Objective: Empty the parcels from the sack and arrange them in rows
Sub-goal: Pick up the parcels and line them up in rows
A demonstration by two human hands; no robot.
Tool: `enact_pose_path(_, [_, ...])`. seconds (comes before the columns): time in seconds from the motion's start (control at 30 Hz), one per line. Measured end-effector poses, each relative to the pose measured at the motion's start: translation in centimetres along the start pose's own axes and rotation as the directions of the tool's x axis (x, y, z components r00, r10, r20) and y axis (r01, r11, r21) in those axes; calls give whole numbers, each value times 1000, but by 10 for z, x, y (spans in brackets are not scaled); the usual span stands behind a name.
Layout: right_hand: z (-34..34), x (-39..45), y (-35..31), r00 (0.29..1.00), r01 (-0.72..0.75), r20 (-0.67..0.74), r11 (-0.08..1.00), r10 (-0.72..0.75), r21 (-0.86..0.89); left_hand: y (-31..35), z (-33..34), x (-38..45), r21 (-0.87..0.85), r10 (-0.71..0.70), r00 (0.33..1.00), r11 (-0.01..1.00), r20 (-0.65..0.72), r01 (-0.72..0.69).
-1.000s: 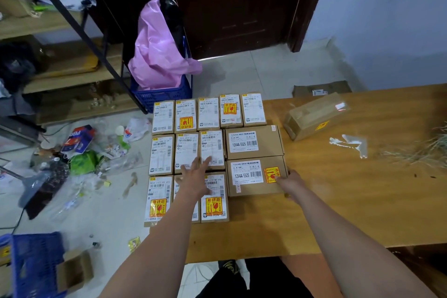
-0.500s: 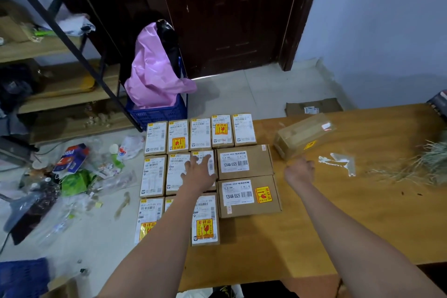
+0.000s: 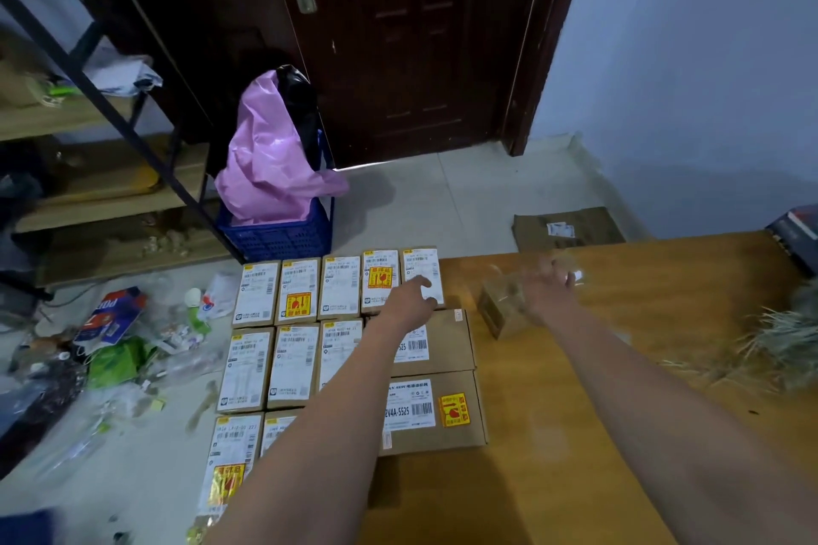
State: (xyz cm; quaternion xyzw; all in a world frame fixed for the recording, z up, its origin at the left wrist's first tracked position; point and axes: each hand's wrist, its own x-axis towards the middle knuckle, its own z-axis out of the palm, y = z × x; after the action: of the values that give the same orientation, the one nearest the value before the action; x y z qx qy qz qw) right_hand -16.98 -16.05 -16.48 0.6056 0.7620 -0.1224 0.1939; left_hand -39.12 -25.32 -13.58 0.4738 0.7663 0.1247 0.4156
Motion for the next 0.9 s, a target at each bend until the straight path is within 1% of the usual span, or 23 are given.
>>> enact_pose_path(0.1, [0, 12, -3, 998, 57, 41, 998, -56, -12, 8, 6, 5, 1, -27, 1000, 1000, 15, 27])
enact_pose_path(0.23, [8, 23, -6, 992, 85, 96, 996, -81, -34, 13, 10, 8, 15, -53, 999, 998, 11, 53])
enact_pose_path(0.37, [13, 23, -5, 993, 102, 61, 994, -101, -26, 13, 10, 7, -5, -78, 997, 997, -1, 78])
enact_pose_path(0.47, [10, 17, -3, 990, 139, 44, 990, -137, -37, 12, 12, 5, -51, -100, 995, 994, -2, 100])
enact_pose_path(0.57, [4, 8, 0, 987, 158, -1, 987, -158, -43, 14, 11, -1, -133, -136, 991, 982, 12, 136])
enact_pose_path(0.63, [-1, -1, 1, 985, 159, -63, 987, -159, -6, 14, 11, -6, -168, -153, 987, 973, 45, 158])
enact_pose_path(0.77, [-14, -22, 2, 980, 121, -167, 989, -105, 87, 19, 10, -18, -222, -185, 973, 952, 136, 212])
enact_pose_path(0.83, [-20, -34, -2, 970, 136, -218, 984, -108, 116, 26, 8, -27, -330, -209, 960, 907, 188, 262])
enact_pose_path(0.9, [-24, -48, -6, 952, 183, -272, 973, -141, 138, 32, 5, -34, -400, -232, 946, 864, 226, 307])
